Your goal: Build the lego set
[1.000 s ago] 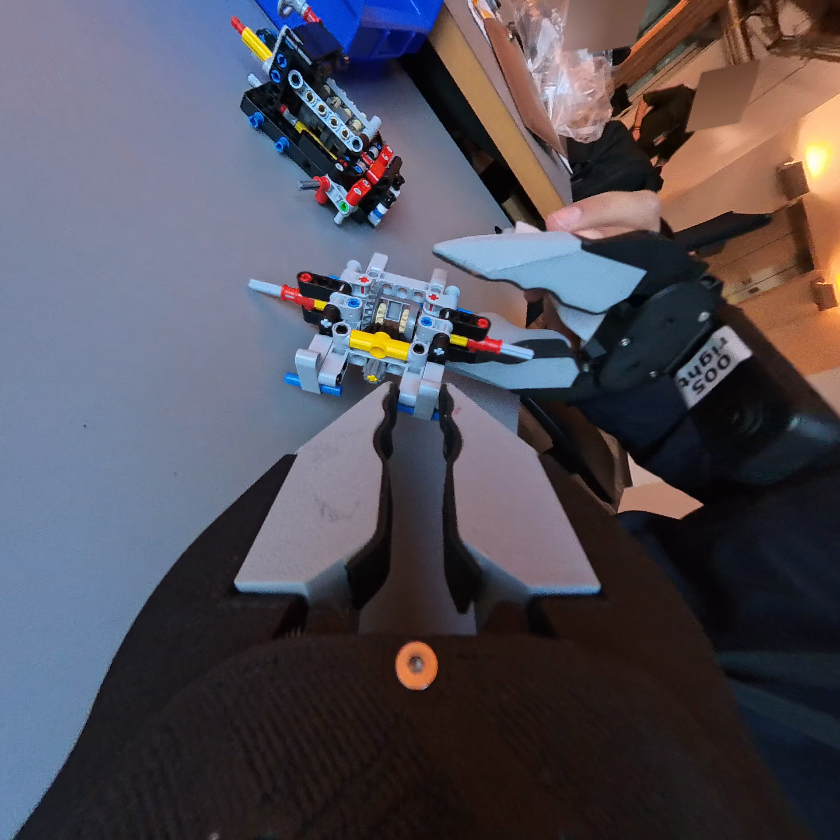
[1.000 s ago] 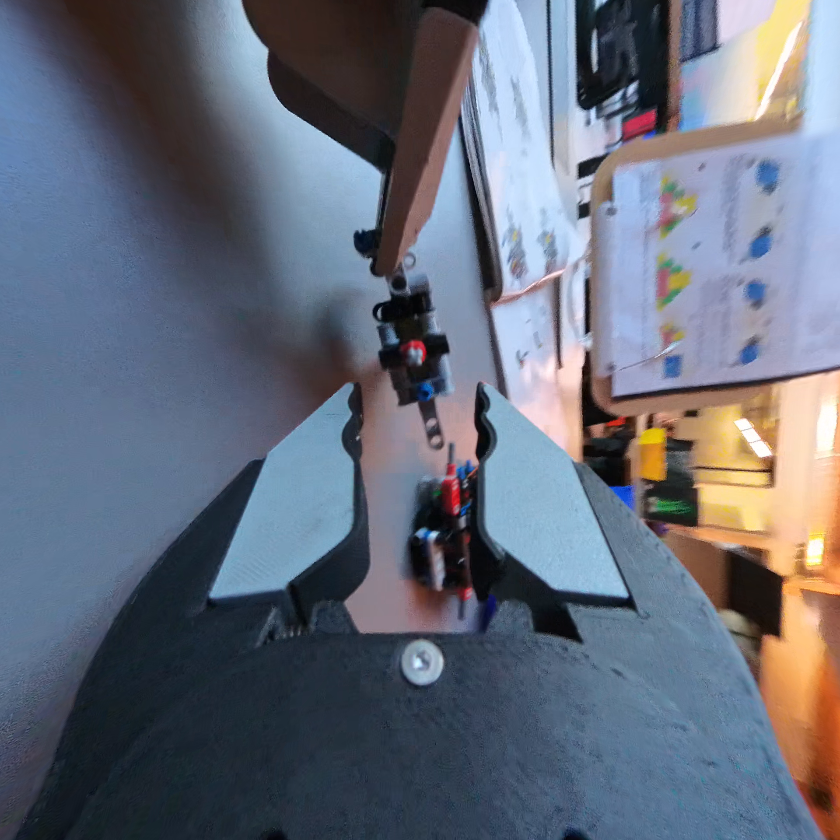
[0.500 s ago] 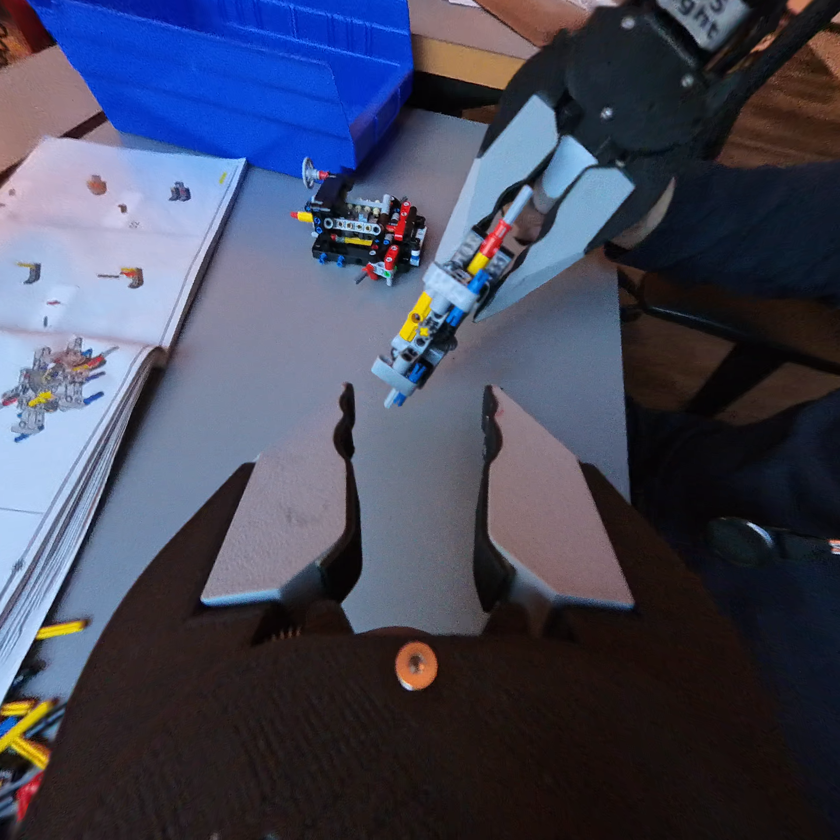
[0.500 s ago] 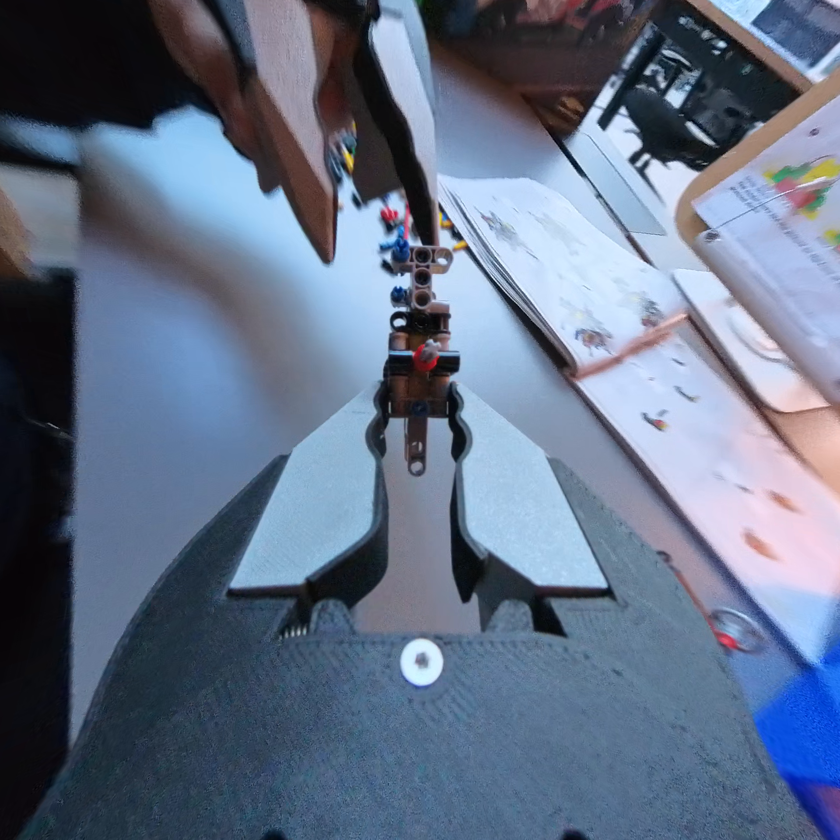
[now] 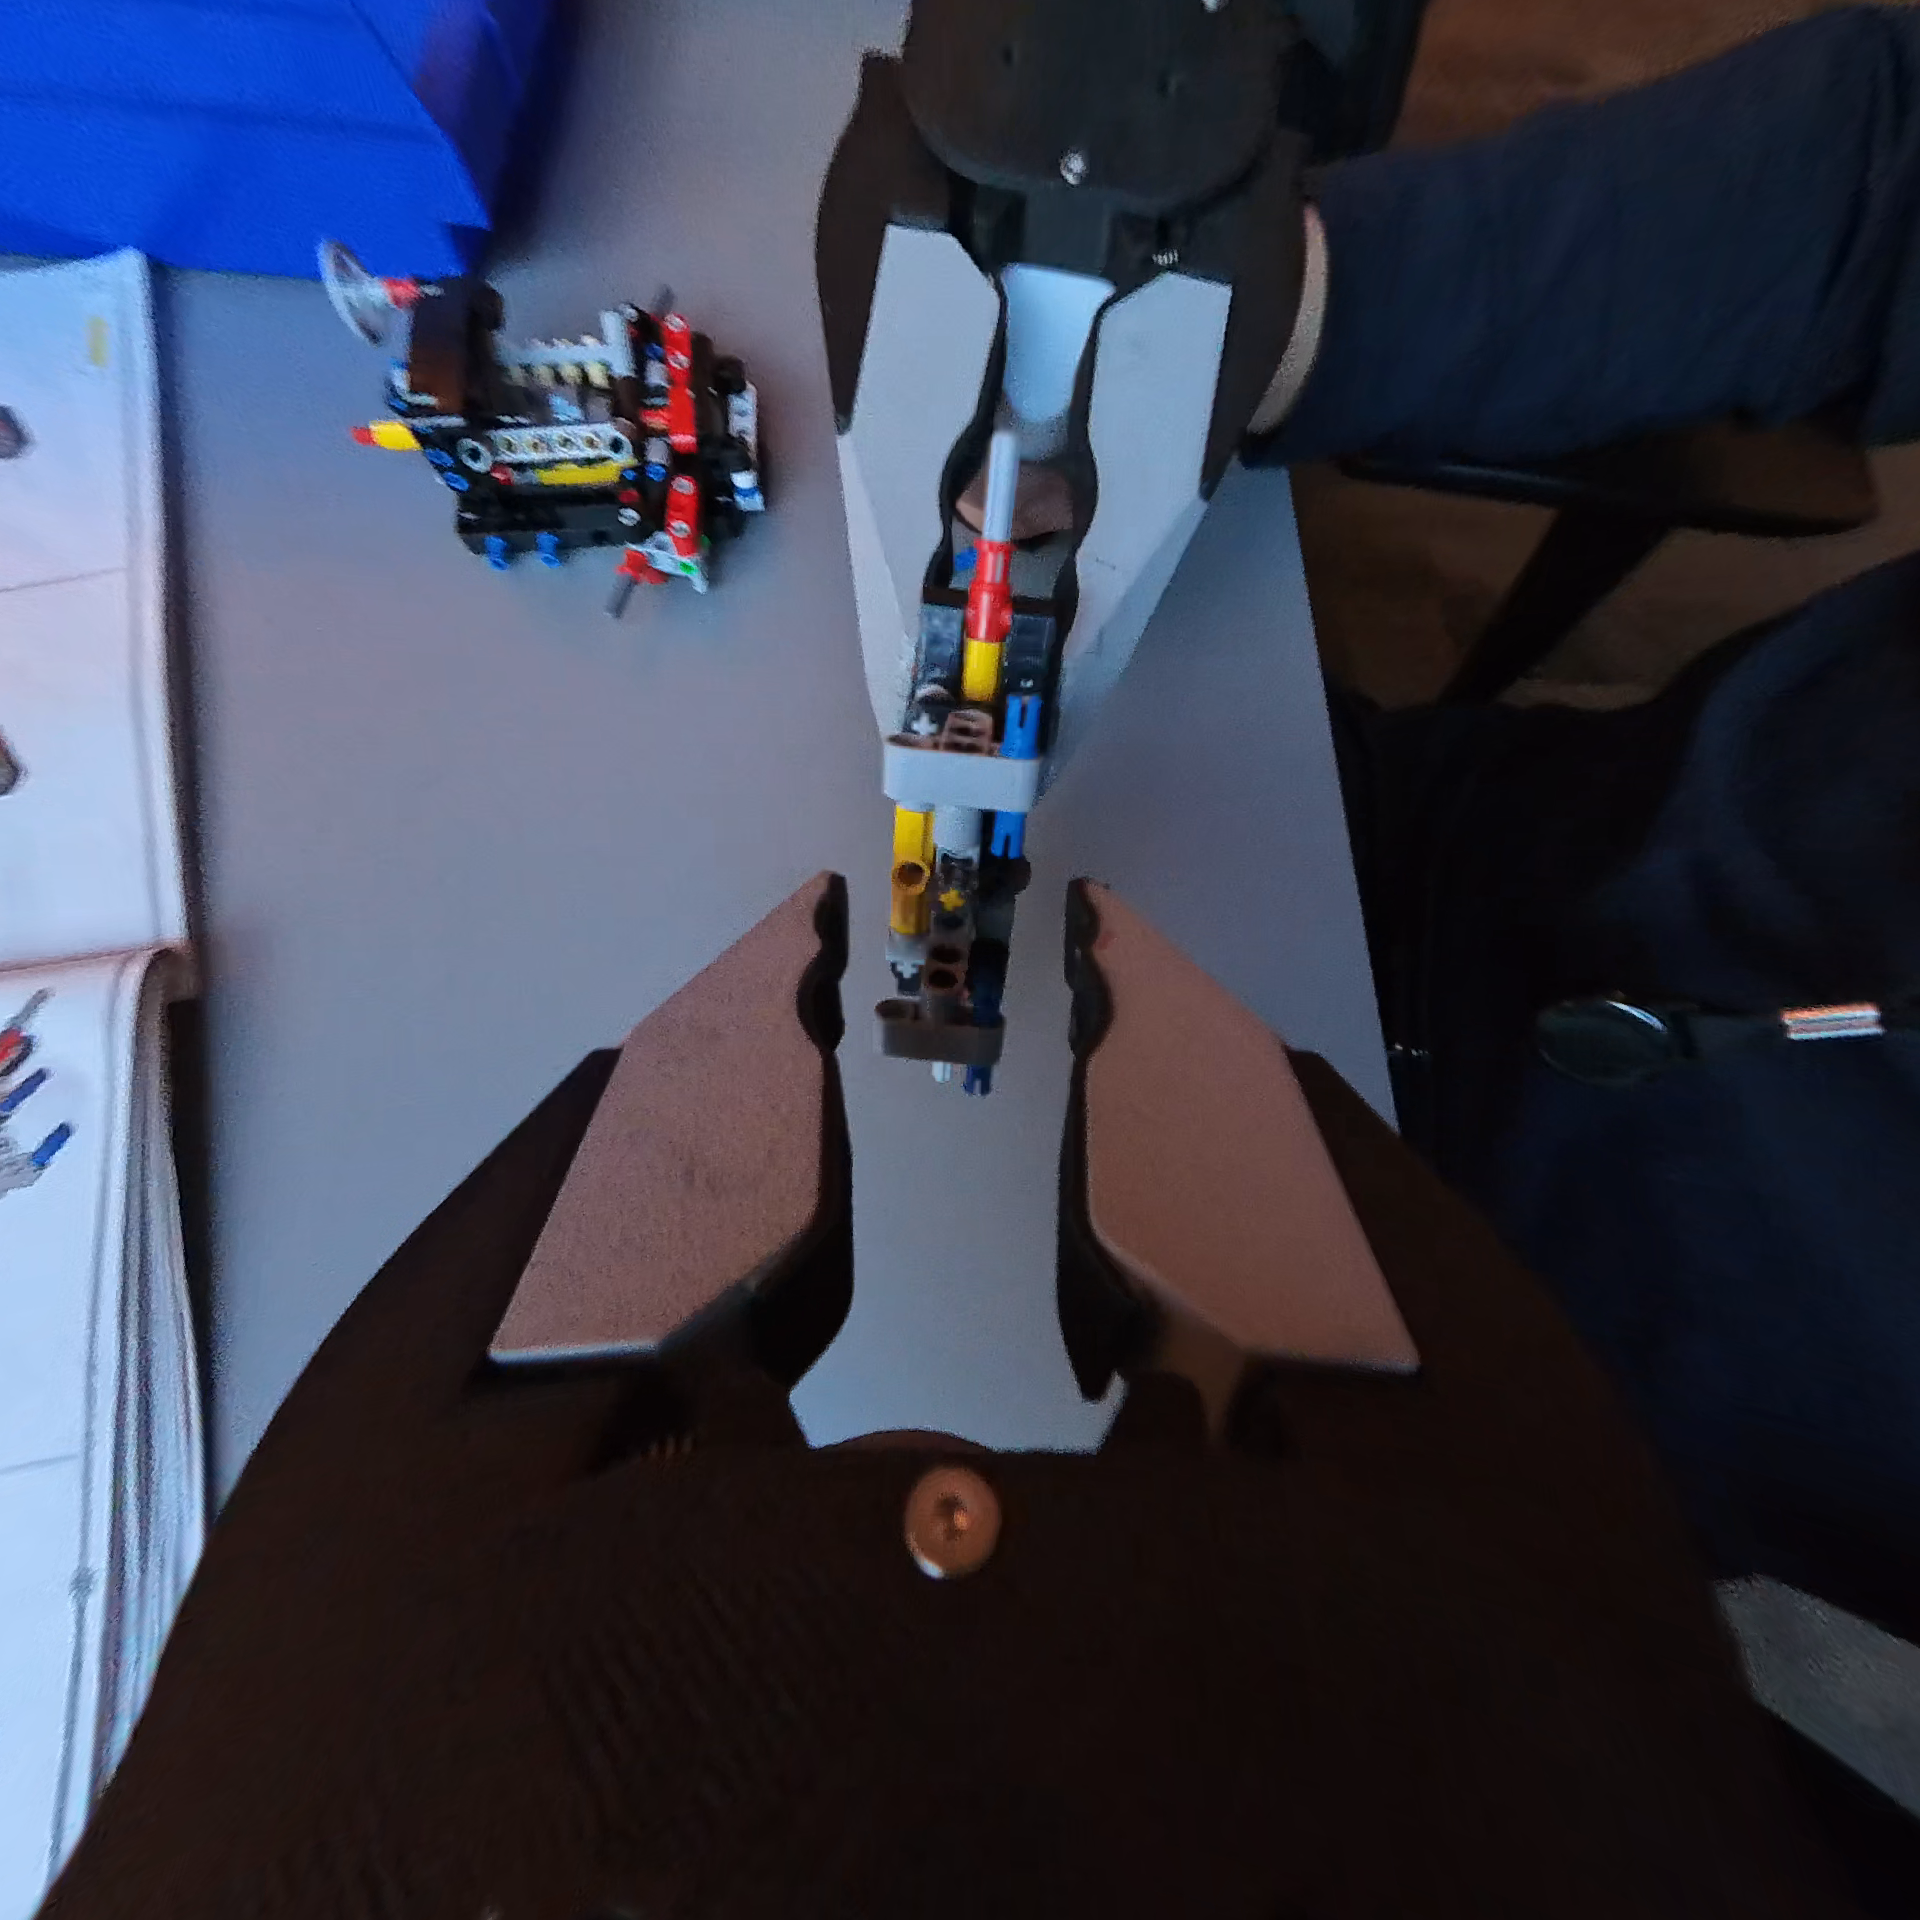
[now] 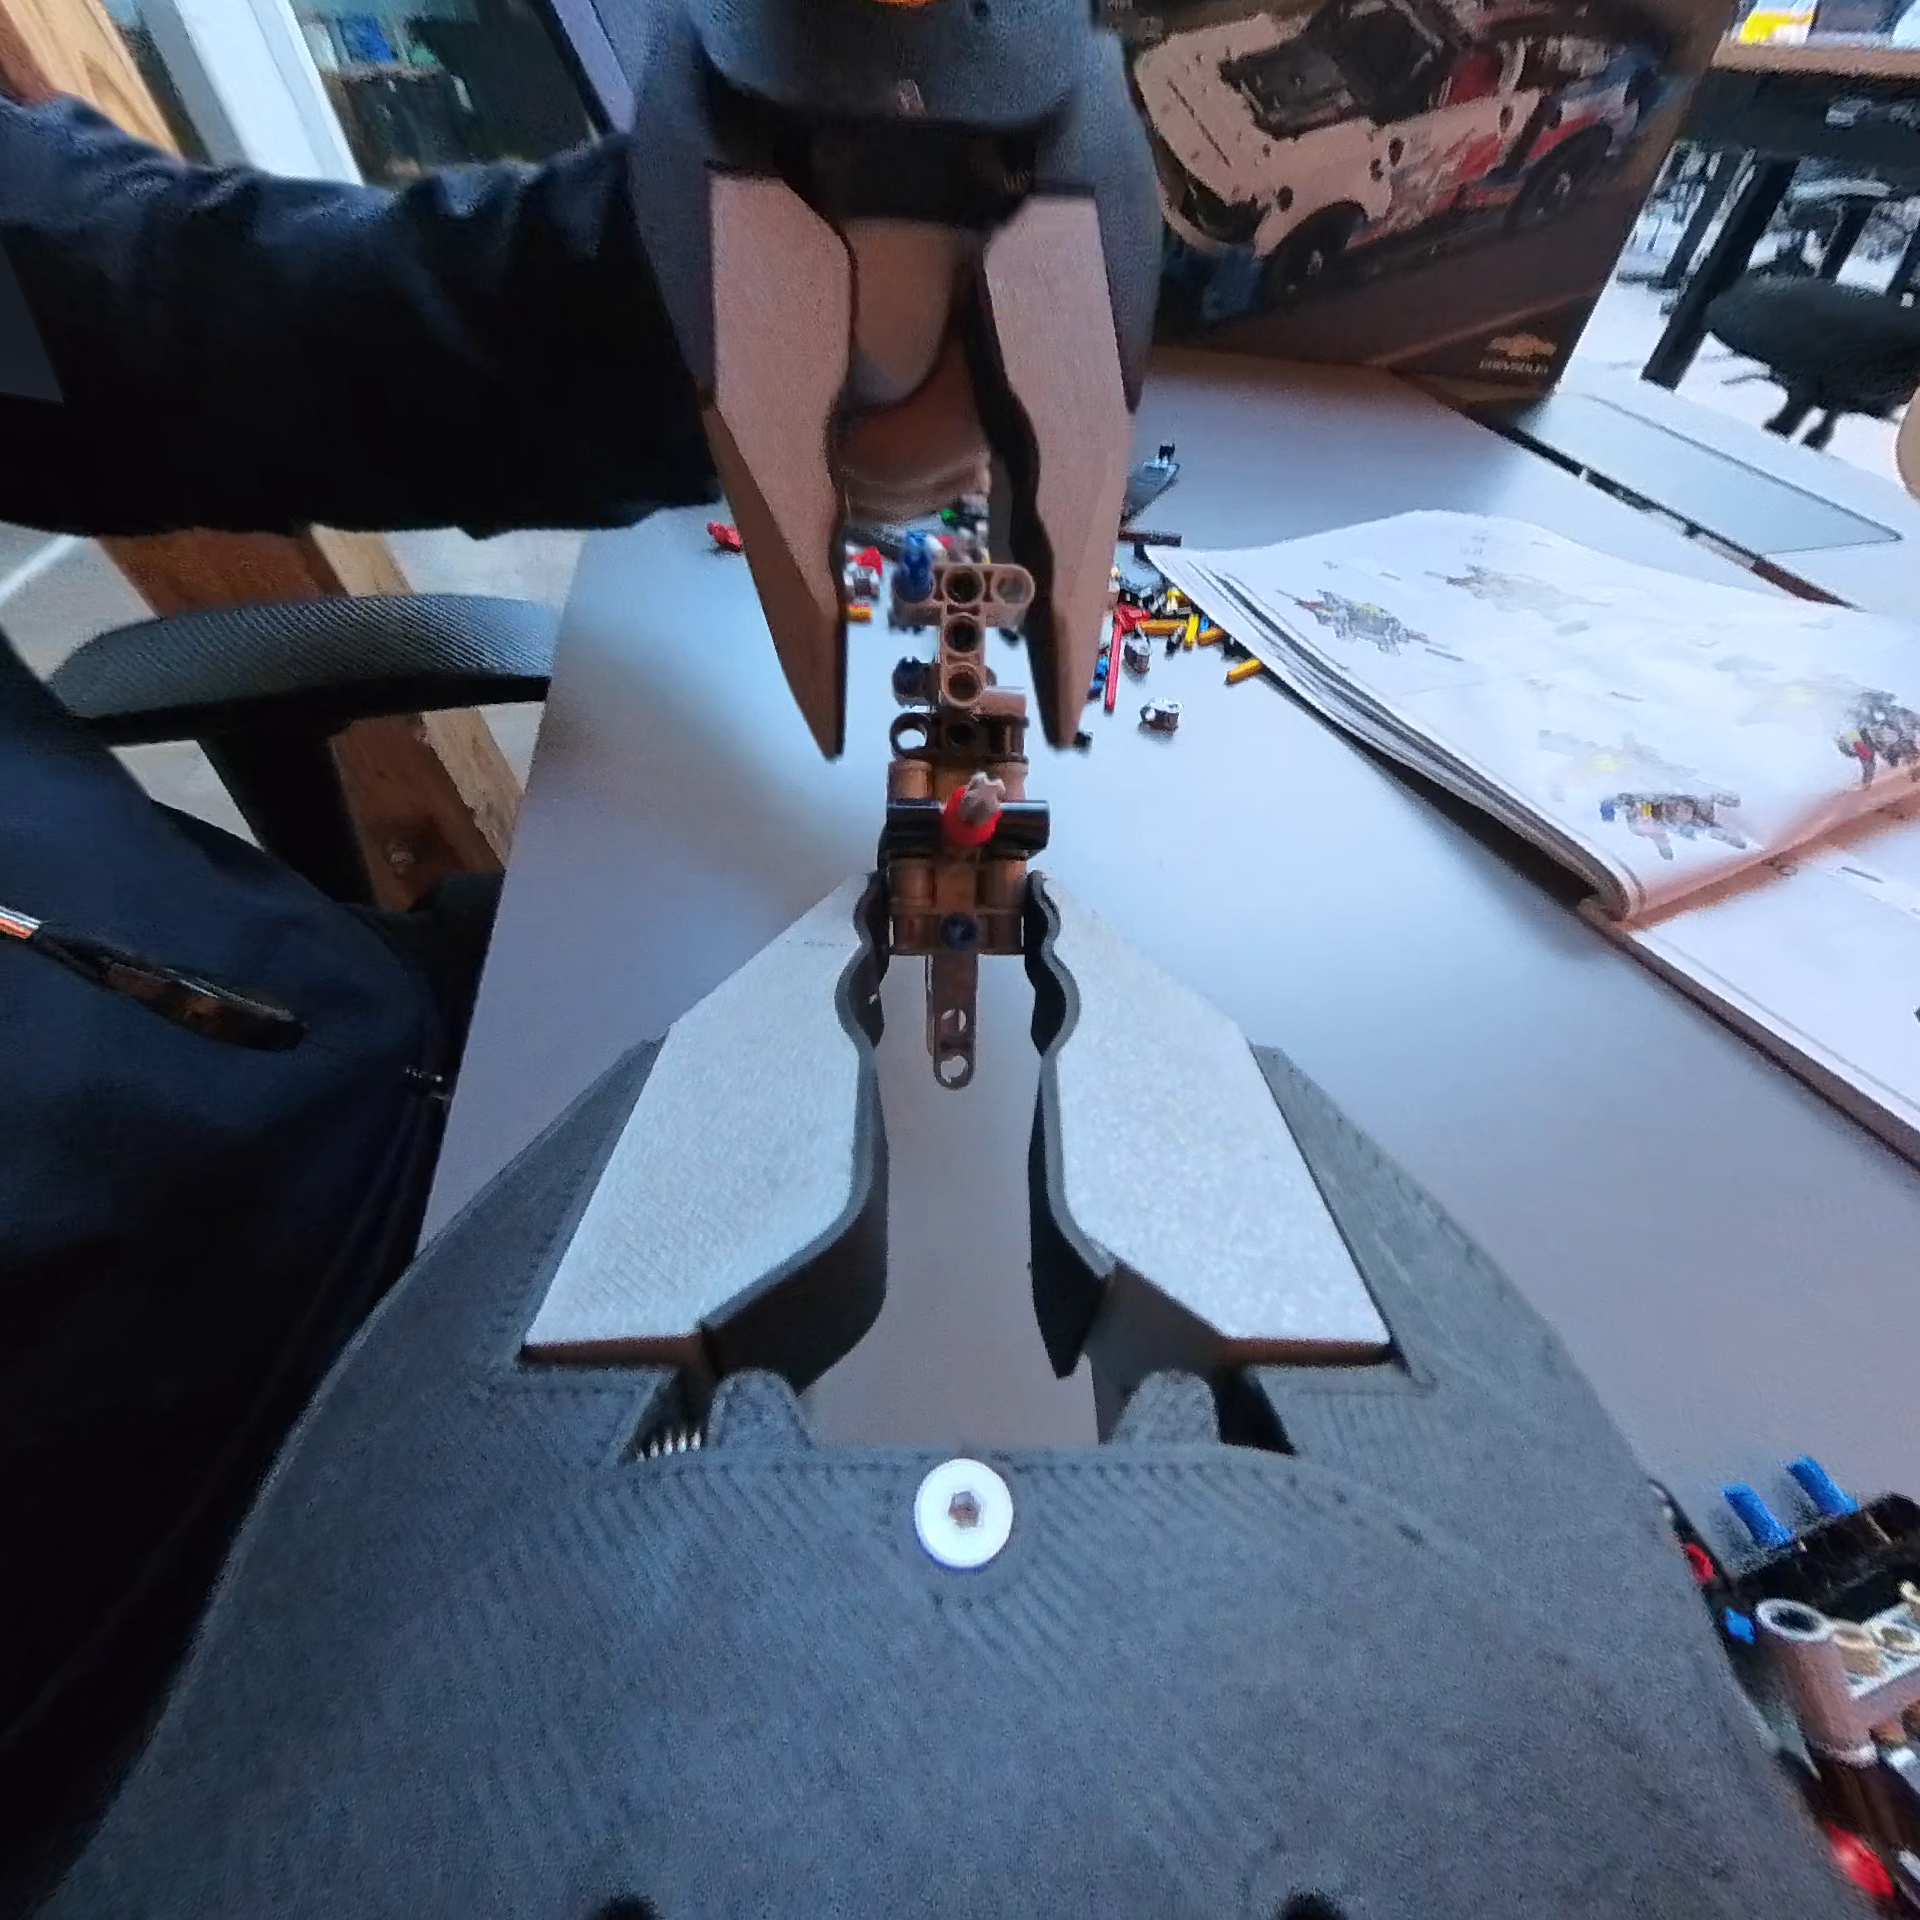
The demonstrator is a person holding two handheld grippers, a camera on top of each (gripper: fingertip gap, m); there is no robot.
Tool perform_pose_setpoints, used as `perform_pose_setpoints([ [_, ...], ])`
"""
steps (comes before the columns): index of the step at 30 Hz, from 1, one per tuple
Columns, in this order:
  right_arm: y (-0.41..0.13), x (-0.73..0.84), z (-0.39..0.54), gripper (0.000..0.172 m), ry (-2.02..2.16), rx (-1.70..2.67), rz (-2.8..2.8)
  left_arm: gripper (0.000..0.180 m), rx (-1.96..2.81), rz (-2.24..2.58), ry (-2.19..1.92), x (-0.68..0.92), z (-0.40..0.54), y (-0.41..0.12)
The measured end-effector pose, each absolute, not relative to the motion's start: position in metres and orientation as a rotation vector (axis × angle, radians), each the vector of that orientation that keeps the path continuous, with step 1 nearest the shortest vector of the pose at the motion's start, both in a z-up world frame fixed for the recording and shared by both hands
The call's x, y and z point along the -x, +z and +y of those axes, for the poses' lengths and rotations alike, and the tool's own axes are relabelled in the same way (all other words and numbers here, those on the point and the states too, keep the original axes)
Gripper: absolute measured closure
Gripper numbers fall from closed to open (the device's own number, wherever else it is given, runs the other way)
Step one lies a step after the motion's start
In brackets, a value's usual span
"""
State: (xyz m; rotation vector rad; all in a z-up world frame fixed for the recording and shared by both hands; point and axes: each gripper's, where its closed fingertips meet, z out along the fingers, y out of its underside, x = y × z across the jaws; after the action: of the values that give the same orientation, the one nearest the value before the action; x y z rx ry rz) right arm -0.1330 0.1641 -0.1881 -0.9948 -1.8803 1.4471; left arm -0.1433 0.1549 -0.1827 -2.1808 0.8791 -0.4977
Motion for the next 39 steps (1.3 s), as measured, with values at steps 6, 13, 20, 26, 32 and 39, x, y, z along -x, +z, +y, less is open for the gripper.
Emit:
perform_pose_setpoints([
  [6,-0.186,0.13,0.164,0.149,1.455,0.962,-1.869,0.156,2.157,0.905,-0.5,0.13,0.161,-0.183],
  [13,-0.191,0.126,0.161,0.149,1.481,0.965,-1.906,0.159,2.135,0.881,-0.455,0.125,0.161,-0.181],
  [20,-0.196,0.107,0.199,0.143,1.206,1.208,-1.951,0.16,2.297,0.719,-0.366,0.142,0.158,-0.193],
  [26,-0.231,0.047,0.254,0.144,0.973,1.534,-1.814,0.16,2.417,0.69,-0.275,0.155,0.164,-0.204],
  [32,-0.255,0.028,0.249,0.136,0.879,1.715,-1.758,0.16,2.444,0.785,-0.227,0.147,0.173,-0.212],
  [39,-0.267,0.037,0.255,0.144,0.735,1.721,-1.745,0.159,2.449,0.846,-0.279,0.14,0.186,-0.214],
])
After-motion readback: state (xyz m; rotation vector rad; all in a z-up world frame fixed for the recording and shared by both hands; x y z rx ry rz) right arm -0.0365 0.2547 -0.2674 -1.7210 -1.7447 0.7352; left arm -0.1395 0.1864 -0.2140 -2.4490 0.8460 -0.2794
